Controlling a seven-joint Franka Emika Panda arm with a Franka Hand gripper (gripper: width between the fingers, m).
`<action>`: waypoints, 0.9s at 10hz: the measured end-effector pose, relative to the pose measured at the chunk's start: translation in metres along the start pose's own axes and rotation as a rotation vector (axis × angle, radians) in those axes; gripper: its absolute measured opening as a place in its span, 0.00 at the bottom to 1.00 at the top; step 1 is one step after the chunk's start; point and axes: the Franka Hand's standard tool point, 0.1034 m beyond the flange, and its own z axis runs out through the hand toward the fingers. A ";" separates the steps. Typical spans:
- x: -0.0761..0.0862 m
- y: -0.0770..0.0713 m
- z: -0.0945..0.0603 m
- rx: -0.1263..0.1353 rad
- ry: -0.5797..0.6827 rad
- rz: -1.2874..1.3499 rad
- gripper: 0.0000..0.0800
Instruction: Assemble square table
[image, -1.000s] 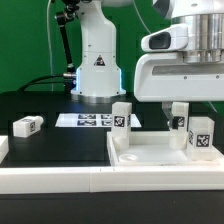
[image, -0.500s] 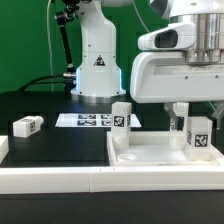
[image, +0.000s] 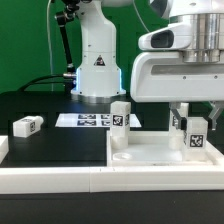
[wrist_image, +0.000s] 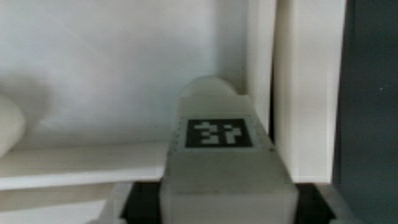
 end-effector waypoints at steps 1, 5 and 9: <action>0.000 0.002 0.000 0.001 0.004 0.068 0.36; -0.001 0.021 0.000 -0.019 0.041 0.429 0.37; -0.002 0.037 -0.001 -0.064 0.048 0.625 0.38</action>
Offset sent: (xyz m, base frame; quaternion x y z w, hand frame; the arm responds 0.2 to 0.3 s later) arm -0.0140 0.0002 -0.0019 0.0080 0.0069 0.2859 0.9582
